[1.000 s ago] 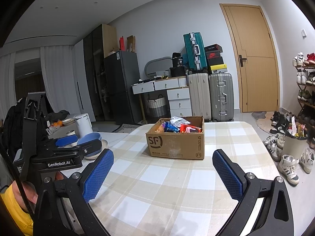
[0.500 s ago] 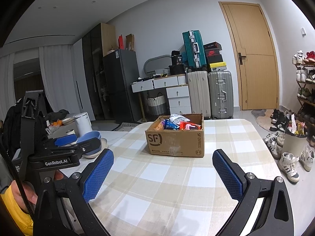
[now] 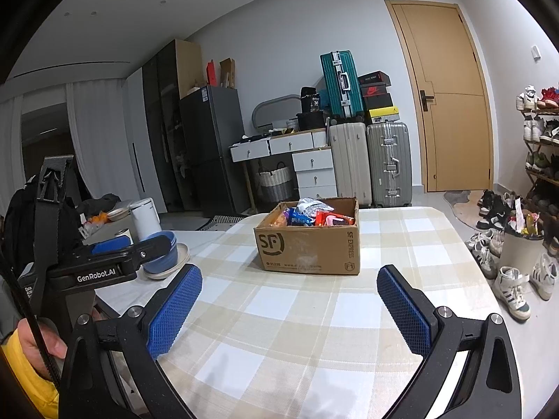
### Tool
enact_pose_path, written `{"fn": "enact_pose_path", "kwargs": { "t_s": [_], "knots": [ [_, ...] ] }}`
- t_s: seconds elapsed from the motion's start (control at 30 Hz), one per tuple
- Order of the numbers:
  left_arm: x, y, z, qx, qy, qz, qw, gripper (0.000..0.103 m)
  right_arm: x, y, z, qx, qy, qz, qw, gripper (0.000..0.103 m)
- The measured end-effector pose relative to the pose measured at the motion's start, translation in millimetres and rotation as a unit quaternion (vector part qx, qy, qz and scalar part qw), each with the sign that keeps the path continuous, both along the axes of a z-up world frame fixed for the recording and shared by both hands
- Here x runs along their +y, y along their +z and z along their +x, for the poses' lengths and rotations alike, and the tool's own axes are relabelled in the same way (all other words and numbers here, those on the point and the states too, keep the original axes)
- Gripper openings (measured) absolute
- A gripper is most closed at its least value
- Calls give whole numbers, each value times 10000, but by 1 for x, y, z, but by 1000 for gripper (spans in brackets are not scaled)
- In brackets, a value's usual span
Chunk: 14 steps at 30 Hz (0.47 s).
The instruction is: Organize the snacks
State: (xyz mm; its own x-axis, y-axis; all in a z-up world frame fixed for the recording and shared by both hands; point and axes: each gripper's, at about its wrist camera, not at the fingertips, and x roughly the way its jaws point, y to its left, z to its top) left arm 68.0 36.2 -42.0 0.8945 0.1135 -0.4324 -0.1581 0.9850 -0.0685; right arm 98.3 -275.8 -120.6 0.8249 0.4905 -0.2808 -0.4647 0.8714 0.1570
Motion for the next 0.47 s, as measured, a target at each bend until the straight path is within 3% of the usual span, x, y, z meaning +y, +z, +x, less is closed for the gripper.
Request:
{"fn": "enact_pose_path", "kwargs": {
  "t_s": [0.3,0.47],
  "knots": [
    [4,-13,11,323,-187,-39,9993,102,-1,-6,4,92,-31,-15,10000,102],
    [11,-24,20,392,-24,-140,9991,102,-5,-11,11,230,-87,36,9997,102]
  ]
}}
